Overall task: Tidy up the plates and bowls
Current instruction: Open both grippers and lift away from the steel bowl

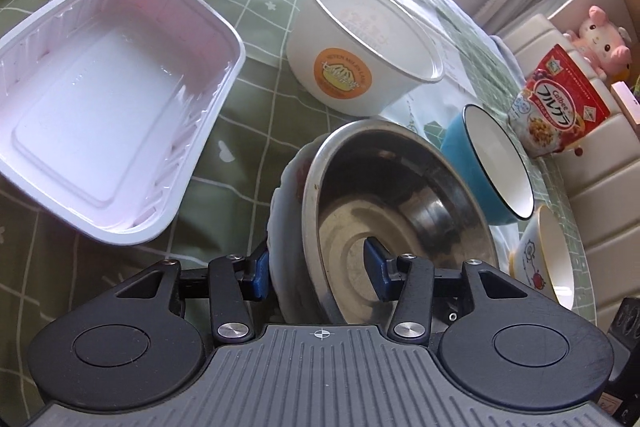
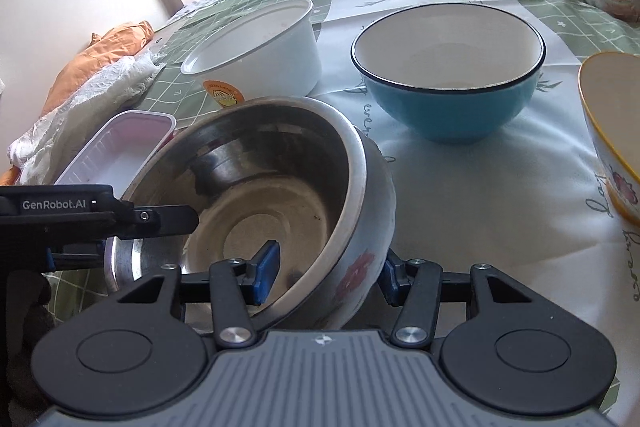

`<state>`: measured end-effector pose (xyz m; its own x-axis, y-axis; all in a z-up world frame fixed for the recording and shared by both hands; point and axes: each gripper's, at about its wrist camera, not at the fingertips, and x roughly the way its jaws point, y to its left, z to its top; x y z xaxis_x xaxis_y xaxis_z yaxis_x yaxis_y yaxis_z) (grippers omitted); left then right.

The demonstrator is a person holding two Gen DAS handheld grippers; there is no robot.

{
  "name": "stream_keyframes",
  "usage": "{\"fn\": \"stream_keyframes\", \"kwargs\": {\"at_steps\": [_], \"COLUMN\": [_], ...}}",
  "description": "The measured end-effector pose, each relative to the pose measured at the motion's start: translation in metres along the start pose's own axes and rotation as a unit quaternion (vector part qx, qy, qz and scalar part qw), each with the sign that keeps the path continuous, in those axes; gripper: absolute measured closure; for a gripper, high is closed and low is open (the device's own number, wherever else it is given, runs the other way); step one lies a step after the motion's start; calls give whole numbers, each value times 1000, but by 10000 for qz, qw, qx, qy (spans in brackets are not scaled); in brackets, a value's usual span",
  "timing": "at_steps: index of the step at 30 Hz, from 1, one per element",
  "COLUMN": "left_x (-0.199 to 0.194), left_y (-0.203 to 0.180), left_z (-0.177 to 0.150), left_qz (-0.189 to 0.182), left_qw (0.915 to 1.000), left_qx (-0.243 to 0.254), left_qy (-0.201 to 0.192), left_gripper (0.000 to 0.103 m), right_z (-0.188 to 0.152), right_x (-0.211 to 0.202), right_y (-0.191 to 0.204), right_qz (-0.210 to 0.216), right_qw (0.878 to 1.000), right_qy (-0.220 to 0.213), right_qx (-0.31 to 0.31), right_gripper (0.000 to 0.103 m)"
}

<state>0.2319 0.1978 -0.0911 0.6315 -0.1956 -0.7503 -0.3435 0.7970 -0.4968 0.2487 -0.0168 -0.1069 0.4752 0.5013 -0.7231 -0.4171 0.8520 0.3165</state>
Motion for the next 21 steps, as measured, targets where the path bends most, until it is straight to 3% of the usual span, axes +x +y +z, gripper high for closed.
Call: {"fn": "stream_keyframes", "kwargs": {"at_steps": [6, 9, 11, 14, 16, 19, 21], "left_x": [-14, -29, -44, -65, -68, -52, -31], "left_y": [-4, -7, -16, -39, -58, -96, -122], "left_z": [-6, -6, -4, -7, -8, -13, -20], "left_qz": [200, 359, 400, 228, -32, -506, -817], "left_qw": [9995, 9979, 9961, 9904, 9886, 9892, 9899], "left_qx": [12, 47, 111, 333, 491, 748, 878], "left_qy": [-233, -535, -782, -1319, -1423, -1152, -756], "left_gripper": [55, 57, 57, 57, 57, 57, 57], "right_z": [2, -2, -4, -3, 1, 3, 2], "right_x": [-5, -22, -39, -68, -93, -130, -150], "right_y": [-2, -4, -11, -24, -40, -73, -98], "right_qz": [-17, -206, -368, -694, -868, -1122, -1342], "right_qw": [10000, 9984, 9958, 9900, 9854, 9770, 9704], "right_qy": [-80, -519, -826, -1189, -1435, -1813, -2007], "right_qx": [1, -96, -138, -304, -279, -45, 32], "right_gripper": [51, 51, 43, 39, 34, 18, 15]}}
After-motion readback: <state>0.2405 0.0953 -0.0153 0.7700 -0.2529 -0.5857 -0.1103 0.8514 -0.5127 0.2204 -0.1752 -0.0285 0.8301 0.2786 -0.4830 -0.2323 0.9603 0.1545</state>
